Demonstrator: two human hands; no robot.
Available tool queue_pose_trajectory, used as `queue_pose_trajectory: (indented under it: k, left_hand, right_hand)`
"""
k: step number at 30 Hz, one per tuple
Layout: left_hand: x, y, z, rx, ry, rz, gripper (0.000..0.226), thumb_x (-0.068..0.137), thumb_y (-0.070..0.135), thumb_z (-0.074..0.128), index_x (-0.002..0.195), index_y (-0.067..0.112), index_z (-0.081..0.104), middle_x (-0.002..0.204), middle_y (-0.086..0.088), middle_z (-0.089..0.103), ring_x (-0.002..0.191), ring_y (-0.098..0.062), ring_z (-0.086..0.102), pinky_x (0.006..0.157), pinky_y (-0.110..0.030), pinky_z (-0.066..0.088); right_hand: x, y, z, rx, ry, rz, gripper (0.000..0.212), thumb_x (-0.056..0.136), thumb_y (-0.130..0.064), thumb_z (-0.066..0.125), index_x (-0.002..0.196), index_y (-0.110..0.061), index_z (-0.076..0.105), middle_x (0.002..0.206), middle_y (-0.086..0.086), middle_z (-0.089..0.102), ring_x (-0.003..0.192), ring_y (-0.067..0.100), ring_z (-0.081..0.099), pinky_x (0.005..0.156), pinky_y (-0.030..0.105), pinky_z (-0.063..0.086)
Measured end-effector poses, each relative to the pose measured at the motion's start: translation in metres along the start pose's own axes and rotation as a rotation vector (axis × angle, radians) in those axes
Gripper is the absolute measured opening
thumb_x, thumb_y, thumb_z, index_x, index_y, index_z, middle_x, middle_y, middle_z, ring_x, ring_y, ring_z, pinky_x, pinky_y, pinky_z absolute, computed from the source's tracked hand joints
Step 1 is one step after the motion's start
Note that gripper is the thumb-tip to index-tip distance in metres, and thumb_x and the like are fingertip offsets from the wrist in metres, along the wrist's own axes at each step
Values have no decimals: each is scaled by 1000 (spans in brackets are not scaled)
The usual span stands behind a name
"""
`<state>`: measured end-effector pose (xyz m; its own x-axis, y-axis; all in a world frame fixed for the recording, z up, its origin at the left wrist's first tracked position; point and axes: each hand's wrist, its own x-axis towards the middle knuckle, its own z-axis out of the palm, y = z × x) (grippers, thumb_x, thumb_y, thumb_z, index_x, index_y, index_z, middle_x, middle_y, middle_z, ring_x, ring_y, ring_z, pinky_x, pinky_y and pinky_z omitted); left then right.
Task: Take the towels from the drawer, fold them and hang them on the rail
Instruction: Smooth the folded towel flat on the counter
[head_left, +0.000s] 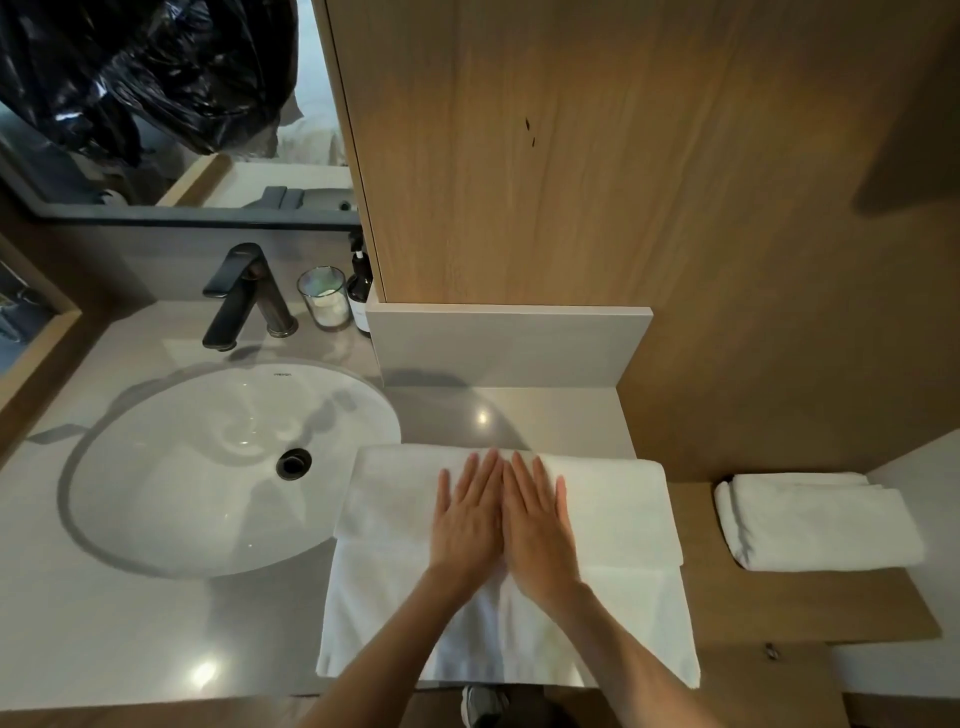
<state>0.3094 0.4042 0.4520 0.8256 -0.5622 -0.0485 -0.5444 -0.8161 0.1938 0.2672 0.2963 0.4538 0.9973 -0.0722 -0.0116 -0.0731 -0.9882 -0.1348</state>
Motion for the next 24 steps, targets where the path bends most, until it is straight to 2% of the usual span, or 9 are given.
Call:
queue_pose_trajectory:
  k: [2,4,7,9,13,17,19,21,24]
  left_hand:
    - [-2,-6,0,50,-30,-17,62,98,50,23,152,19,23,160,-1,16,147,-23,10,114,-48,8]
    - [-3,-16,-5,24,-9,-27,56,99,48,9,153,32,10,161,9,-2,147,-14,-10,117,-45,-5]
    - [-10,-38,-14,-35,37,-112,51,99,50,13,150,44,11,159,15,-5,146,-8,-14,118,-43,-8]
    - [-17,-57,-19,-51,46,-181,51,99,51,16,150,45,12,160,14,-2,147,-8,-12,119,-42,-7]
    - [-33,-87,-30,-70,35,-258,56,95,57,9,150,46,4,159,14,-10,146,-10,-13,120,-41,-4]
    - [-39,-100,-36,-90,-18,-234,70,86,63,-3,152,40,-1,160,11,-9,145,-9,-14,119,-40,-6]
    - [-34,-104,-42,-42,-27,-203,80,82,68,-7,153,32,2,159,9,-5,147,-12,-7,118,-42,-4]
    - [-23,-109,-52,-41,-51,-151,76,89,68,9,154,28,5,160,8,0,149,-16,0,118,-44,0]
    - [1,-114,-69,-112,-169,-44,73,95,46,50,153,27,11,161,6,12,149,-18,6,118,-46,8]
  right_hand:
    - [-2,9,1,-40,48,-41,54,95,-35,46,145,-13,44,156,8,30,146,31,22,116,54,9]
    - [-4,26,-6,-5,-21,-14,55,99,-45,27,150,-27,33,161,-3,15,149,23,11,119,54,4]
    - [-9,58,-13,2,-100,72,60,92,-67,-1,150,-50,3,160,-16,-13,148,19,-15,115,52,-17]
    - [-17,79,-21,-8,-115,137,62,86,-71,-12,146,-56,-10,156,-19,-24,145,18,-26,113,52,-23]
    - [-32,113,-31,13,-144,250,57,89,-70,-5,143,-56,-19,153,-19,-32,141,16,-35,116,53,-17]
    - [-35,116,-38,38,-183,263,66,86,-71,-9,148,-49,-14,160,-10,-21,144,18,-28,119,50,-8]
    - [-29,113,-51,-22,-213,236,66,90,-67,2,152,-43,-2,163,-2,-6,148,25,-15,118,52,-7]
    - [-16,111,-70,-29,-230,200,61,98,-54,32,152,-37,12,161,1,13,149,27,0,117,57,-4]
    - [10,106,-95,4,-309,132,72,90,-36,59,151,-35,21,152,0,31,145,24,16,118,57,-2]
